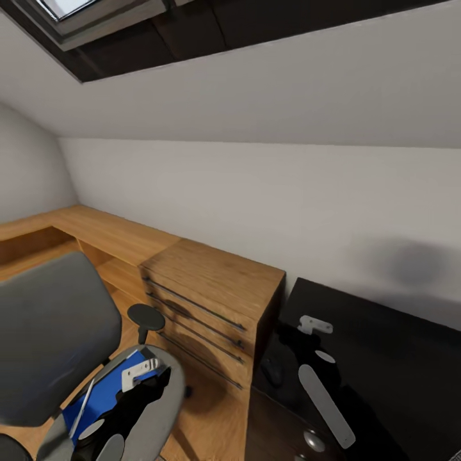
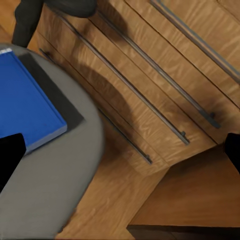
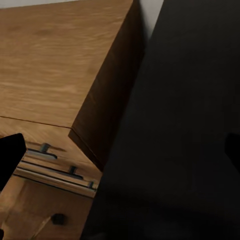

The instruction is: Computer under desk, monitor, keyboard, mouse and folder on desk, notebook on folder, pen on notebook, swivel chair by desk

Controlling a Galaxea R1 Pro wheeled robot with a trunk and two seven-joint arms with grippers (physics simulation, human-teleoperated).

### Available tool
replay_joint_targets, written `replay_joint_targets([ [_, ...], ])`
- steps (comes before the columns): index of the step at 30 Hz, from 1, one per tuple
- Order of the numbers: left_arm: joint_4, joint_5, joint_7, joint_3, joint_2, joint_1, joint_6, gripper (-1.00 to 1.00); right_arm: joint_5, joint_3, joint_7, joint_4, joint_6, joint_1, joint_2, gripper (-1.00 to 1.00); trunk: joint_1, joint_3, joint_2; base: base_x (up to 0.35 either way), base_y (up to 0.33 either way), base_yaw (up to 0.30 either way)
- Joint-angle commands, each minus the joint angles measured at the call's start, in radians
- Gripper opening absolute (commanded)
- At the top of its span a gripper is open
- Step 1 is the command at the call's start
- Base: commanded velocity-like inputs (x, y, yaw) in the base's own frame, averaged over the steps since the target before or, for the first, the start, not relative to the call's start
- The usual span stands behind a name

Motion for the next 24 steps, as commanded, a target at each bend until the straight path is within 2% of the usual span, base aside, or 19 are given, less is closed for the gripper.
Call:
replay_joint_targets([
  [1,-0.001,0.009,0.009,-0.003,0.001,-0.001,0.001,1.00,-0.005,0.006,-0.008,-0.001,0.003,-0.001,-0.001,1.00,0.000,-0.002,-0.001,0.000,0.000,0.201],
  [7,0.001,0.008,0.009,-0.003,0.001,-0.001,0.002,1.00,-0.002,0.037,-0.008,0.002,0.003,-0.001,-0.001,1.00,0.000,-0.009,-0.001,0.075,0.000,0.201],
  [17,0.002,0.009,0.009,-0.004,0.001,-0.001,0.003,1.00,0.000,0.076,-0.007,0.005,0.003,-0.001,-0.002,1.00,0.000,-0.021,-0.001,0.229,0.000,0.197],
  [24,0.002,0.009,0.008,-0.005,0.001,-0.001,0.004,1.00,0.016,0.103,-0.005,0.006,0.003,-0.001,-0.004,1.00,0.000,-0.023,-0.001,0.042,0.000,0.055],
])
